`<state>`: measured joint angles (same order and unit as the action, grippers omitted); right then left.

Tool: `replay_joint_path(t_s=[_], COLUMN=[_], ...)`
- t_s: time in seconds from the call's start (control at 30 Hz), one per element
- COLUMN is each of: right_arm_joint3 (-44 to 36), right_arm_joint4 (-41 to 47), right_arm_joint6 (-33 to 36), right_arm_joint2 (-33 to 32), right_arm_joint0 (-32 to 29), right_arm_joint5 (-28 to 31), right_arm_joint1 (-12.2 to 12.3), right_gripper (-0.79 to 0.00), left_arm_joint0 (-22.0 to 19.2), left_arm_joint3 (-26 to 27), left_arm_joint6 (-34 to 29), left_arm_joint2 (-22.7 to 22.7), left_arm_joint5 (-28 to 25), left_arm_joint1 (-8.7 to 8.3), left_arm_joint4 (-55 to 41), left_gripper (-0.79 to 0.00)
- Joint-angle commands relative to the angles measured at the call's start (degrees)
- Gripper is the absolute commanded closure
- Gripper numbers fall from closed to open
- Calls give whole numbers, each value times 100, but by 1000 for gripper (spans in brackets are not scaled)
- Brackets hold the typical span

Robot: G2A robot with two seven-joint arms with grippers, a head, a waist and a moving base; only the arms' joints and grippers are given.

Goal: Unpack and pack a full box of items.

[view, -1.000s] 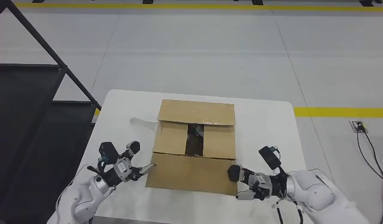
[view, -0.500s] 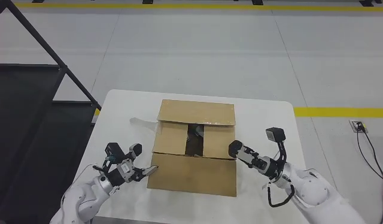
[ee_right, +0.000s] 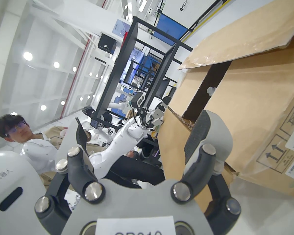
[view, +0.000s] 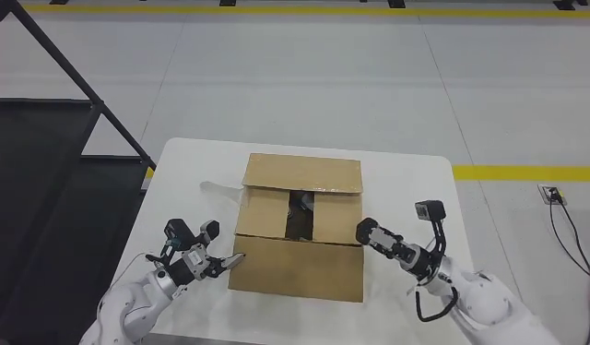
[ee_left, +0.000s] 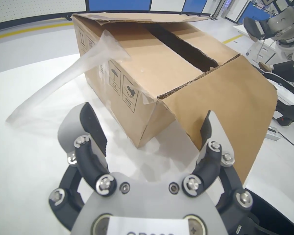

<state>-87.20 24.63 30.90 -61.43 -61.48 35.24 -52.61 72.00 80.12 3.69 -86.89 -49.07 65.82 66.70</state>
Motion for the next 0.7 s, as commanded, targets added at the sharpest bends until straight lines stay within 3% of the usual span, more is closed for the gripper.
replay_joint_path(t_s=[0.0,0.17,0.47,0.67], right_arm_joint3=[128,674,1396,1855], right_arm_joint4=[578,1421,1135,1360], right_arm_joint6=[101,569,-96,-127], right_arm_joint2=[84,339,931,1135], right_arm_joint0=[136,683,1529,1968], right_arm_joint5=[-466,-1088,-1651,-1559], right_arm_joint1=[-54,-221,-602,-847], right_gripper=[-785,-785,-785,-785], left_arm_joint0=[0,65,57,-14], left_arm_joint3=[0,105,130,55], left_arm_joint6=[0,-6,40,52], left_arm_joint2=[0,49,126,211], left_arm_joint5=[0,93,77,81], left_arm_joint1=[0,-2,-28,-39], left_arm_joint4=[0,-55,-87,-60], left_gripper=[-785,-785,-785,-785])
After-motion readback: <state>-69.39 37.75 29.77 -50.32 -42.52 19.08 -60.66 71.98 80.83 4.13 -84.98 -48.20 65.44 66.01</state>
